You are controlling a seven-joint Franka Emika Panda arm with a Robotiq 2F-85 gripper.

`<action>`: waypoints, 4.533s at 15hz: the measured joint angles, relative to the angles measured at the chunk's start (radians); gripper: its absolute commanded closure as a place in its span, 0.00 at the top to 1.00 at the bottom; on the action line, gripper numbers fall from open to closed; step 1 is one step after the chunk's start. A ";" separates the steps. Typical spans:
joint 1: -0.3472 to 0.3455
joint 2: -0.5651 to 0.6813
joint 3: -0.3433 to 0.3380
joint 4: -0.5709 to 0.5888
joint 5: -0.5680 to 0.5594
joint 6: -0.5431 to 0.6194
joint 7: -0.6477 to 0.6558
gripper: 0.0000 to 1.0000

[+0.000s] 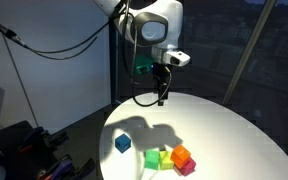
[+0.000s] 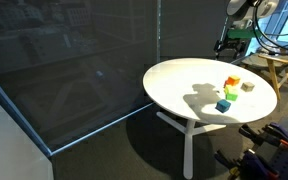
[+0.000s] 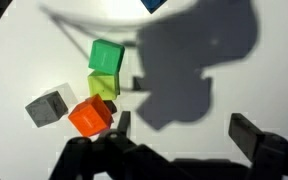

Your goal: Put the green block on top of the blue block

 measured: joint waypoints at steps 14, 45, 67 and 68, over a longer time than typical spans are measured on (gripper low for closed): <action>0.004 0.028 -0.002 -0.025 0.036 0.037 0.150 1.00; -0.033 0.055 -0.074 -0.112 0.036 0.098 0.040 1.00; -0.032 0.201 -0.074 -0.129 0.036 0.234 0.039 1.00; -0.032 0.201 -0.074 -0.129 0.036 0.234 0.039 1.00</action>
